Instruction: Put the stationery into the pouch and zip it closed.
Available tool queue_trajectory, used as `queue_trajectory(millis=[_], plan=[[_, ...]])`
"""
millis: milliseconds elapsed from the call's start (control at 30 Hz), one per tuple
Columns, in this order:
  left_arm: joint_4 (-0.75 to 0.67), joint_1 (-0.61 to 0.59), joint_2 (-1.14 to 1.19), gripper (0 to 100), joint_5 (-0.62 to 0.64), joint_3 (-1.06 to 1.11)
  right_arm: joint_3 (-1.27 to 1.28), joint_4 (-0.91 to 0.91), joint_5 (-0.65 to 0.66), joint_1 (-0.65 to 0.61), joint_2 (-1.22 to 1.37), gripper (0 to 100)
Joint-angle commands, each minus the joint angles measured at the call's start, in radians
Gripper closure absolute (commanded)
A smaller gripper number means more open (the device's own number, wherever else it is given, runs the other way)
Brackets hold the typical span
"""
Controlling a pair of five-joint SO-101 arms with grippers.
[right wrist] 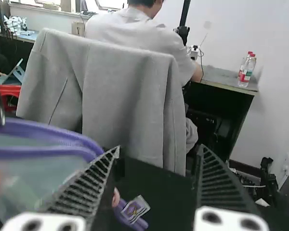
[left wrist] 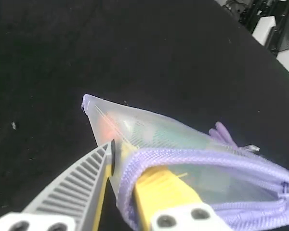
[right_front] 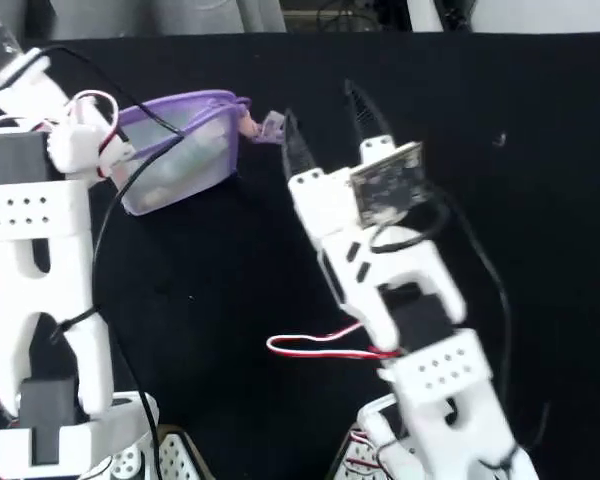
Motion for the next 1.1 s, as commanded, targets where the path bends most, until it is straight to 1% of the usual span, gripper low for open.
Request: queue_trajectory(millis=[0,133,267,333,567,767,900,1000,1067], plan=[[-0.037,0.054,-0.092,97,-0.003,-0.041,0.116,-0.166,0.009,-0.014,0.002,77.9],[-0.035,0.088,-0.158,97,-0.025,-0.039,0.196,-0.213,0.011,-0.029,0.004,77.9],[-0.035,0.090,-0.222,97,-0.040,-0.021,0.268,-0.219,0.121,-0.058,0.001,77.9],[-0.037,0.094,-0.262,97,-0.055,-0.002,0.288,-0.242,0.155,-0.074,0.001,77.9],[-0.044,0.094,-0.365,97,-0.061,0.068,0.320,-0.319,0.158,-0.080,0.001,77.9],[-0.046,0.094,-0.370,97,-0.061,0.088,0.311,-0.324,0.164,-0.112,0.001,77.9],[-0.044,0.094,-0.370,97,-0.061,0.088,0.314,-0.393,0.164,-0.127,0.001,78.0],[-0.044,0.094,-0.370,97,-0.061,0.088,0.308,-0.400,0.164,-0.130,0.004,78.2],[-0.044,0.094,-0.370,97,-0.061,0.088,0.308,-0.400,0.164,-0.126,0.002,81.5]])
